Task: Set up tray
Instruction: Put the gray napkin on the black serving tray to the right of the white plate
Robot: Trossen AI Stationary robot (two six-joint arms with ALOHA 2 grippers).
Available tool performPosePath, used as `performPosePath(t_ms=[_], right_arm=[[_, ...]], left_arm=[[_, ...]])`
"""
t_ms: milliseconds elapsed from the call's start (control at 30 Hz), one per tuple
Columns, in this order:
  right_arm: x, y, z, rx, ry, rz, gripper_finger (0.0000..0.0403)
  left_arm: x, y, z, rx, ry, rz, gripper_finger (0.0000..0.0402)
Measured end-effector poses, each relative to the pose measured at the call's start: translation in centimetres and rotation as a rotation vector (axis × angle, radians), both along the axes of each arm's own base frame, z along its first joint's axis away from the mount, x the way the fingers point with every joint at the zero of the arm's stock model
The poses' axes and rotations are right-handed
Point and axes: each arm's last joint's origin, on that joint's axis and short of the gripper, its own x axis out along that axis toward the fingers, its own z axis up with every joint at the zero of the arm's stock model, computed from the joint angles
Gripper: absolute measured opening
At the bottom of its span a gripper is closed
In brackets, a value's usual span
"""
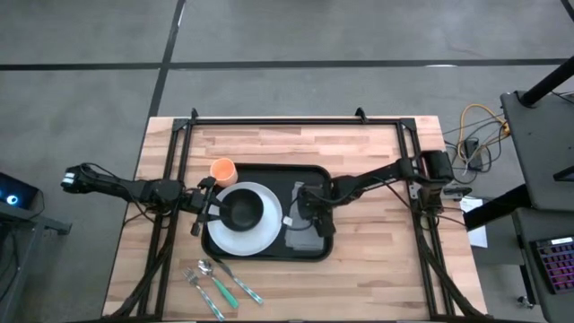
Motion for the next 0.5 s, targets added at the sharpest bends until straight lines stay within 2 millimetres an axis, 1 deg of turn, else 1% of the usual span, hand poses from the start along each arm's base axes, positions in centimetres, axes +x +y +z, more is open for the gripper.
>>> performPosePath(t_ms=[133, 233, 300, 500], right_arm=[[0.1, -1.0, 0.0, 0.003, -0.006, 0.003, 0.0224], [0.1, -1.7, 0.0, 0.043, -0.009, 0.023, 0.0224], [0.1, -2.1, 0.0, 0.067, -0.011, 0.003, 0.0224], [0.1, -2.4, 0.0, 0.075, -0.004, -0.025, 0.0224]], left_arm=[[0.0, 0.0, 0.0, 0.0, 0.0, 0.0, 0.0119], [0.0, 0.0, 0.0, 0.0, 0.0, 0.0, 0.0119], [0.0, 0.0, 0.0, 0.0, 0.0, 0.0, 0.0119], [0.0, 0.0, 0.0, 0.0, 0.0, 0.0, 0.0119]])
